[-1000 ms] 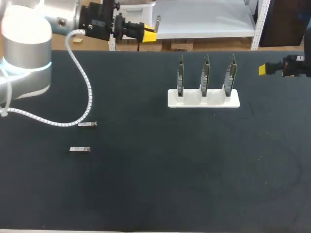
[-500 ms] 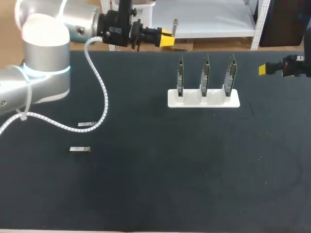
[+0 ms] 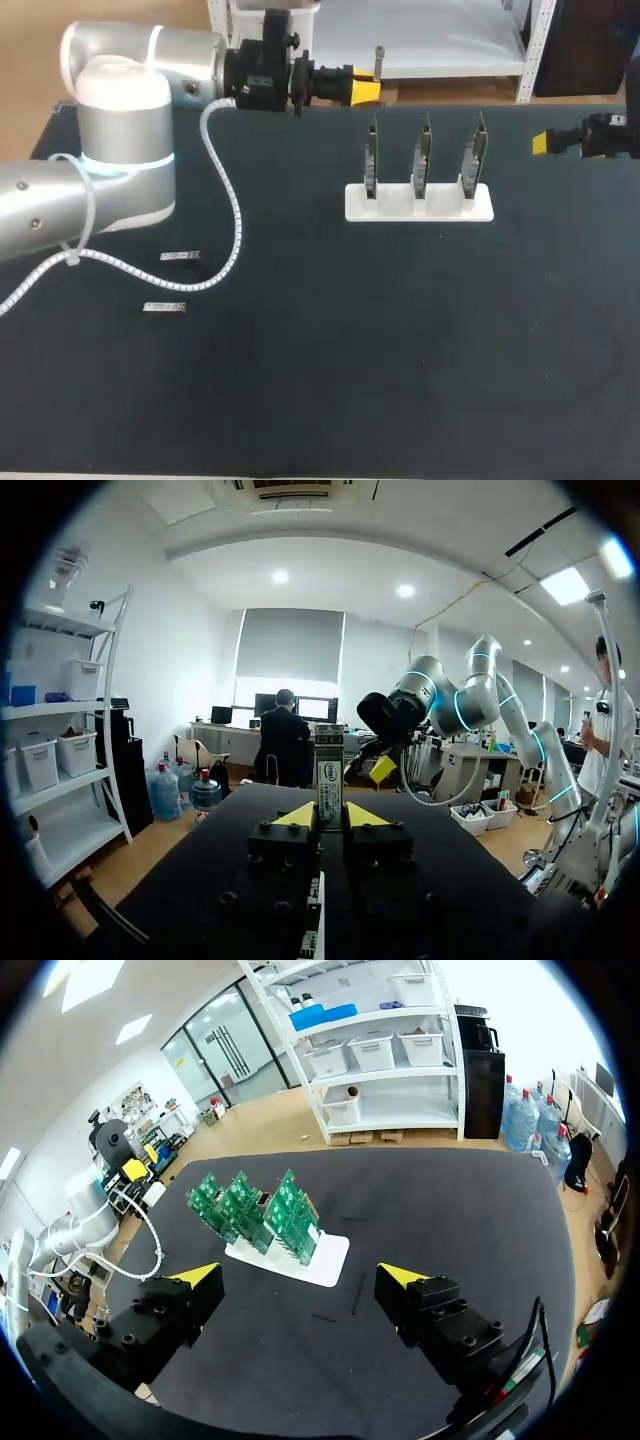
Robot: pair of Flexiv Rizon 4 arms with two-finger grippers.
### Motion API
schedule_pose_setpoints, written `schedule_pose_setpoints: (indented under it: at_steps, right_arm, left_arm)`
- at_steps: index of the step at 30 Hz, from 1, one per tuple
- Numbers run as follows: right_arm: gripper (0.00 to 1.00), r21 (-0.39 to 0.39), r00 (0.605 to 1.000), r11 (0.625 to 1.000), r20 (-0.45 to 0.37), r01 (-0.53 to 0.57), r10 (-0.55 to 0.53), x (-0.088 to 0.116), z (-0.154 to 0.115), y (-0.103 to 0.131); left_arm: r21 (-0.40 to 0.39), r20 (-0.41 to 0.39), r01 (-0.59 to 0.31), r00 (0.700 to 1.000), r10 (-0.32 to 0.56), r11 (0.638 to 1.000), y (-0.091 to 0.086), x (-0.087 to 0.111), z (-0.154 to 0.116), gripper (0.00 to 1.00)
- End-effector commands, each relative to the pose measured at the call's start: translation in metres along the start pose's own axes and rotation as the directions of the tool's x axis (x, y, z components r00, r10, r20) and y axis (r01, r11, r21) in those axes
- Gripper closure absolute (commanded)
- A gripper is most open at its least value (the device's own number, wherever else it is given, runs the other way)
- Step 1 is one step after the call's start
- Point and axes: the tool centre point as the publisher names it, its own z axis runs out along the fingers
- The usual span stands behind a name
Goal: Pick up the optical module with the left hand, and insert it into the network port with the right hand.
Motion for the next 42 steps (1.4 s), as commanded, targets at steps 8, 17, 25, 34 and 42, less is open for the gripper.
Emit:
schedule_pose_setpoints:
  at_steps: [8, 17, 25, 34, 42]
  right_arm:
    - [0.00, 0.000, 1.000, 1.000, 0.000, 0.000, 0.000, 0.000, 0.000, 0.000]
    - [0.00, 0.000, 1.000, 1.000, 0.000, 0.000, 0.000, 0.000, 0.000, 0.000]
    - [0.00, 0.000, 1.000, 1.000, 0.000, 0.000, 0.000, 0.000, 0.000, 0.000]
    - [0.00, 0.000, 1.000, 1.000, 0.000, 0.000, 0.000, 0.000, 0.000, 0.000]
    - [0.00, 0.000, 1.000, 1.000, 0.000, 0.000, 0.000, 0.000, 0.000, 0.000]
  left_arm:
    - [-0.041, -0.008, -0.021, 1.000, 0.020, 0.999, 0.004, 0.011, 0.008, 1.00]
    - [-0.046, -0.044, -0.031, 0.999, 0.029, 0.998, 0.011, 0.019, 0.004, 1.00]
    - [-0.040, -0.059, -0.035, 0.998, 0.033, 0.999, 0.013, 0.024, 0.003, 1.00]
    - [-0.073, -0.079, -0.024, 0.997, 0.018, 0.997, 0.017, 0.030, 0.000, 1.00]
    - [-0.065, -0.090, -0.023, 0.996, 0.018, 0.998, 0.015, 0.034, 0.002, 1.00]
